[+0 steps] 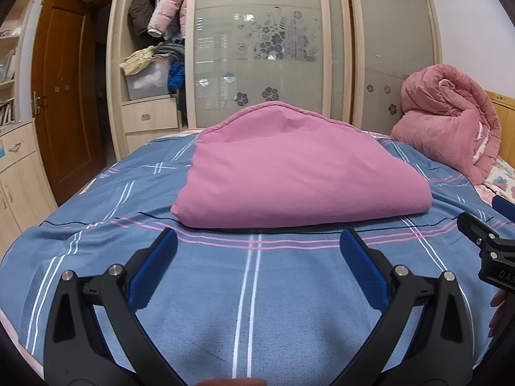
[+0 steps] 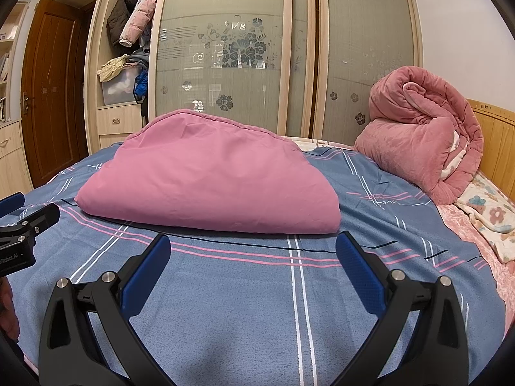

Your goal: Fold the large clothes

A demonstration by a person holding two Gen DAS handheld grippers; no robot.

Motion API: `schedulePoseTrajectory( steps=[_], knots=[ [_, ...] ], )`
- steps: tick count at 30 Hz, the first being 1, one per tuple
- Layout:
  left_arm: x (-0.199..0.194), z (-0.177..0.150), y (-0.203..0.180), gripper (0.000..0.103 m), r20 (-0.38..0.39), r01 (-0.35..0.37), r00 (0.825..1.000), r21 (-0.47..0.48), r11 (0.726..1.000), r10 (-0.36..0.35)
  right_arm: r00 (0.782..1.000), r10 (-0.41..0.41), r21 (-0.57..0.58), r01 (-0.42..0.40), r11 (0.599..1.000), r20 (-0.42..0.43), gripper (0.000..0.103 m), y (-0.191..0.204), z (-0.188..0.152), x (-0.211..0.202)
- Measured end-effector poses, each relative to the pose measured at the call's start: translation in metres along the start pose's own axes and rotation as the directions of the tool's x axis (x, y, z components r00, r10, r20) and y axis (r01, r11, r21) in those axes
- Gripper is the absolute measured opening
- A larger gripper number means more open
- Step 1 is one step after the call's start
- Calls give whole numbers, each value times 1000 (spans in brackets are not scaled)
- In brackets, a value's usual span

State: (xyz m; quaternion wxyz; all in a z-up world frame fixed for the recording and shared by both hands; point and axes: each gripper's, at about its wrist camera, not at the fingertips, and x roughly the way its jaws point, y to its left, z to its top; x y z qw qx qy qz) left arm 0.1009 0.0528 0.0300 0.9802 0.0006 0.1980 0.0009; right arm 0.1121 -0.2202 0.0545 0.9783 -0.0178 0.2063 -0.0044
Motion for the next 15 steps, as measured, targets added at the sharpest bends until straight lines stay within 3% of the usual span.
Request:
schedulePoseTrajectory(
  steps=[5, 15],
  knots=[
    [-1, 1, 1, 101, 6, -22, 1000, -2, 1000, 22, 1000, 1, 1, -1, 1000, -2, 102, 0, -1, -1],
    [1, 0, 3, 101, -14, 4, 1000, -13, 1000, -4, 1000, 2, 0, -2, 1000, -2, 102, 0, -1, 0]
  ],
)
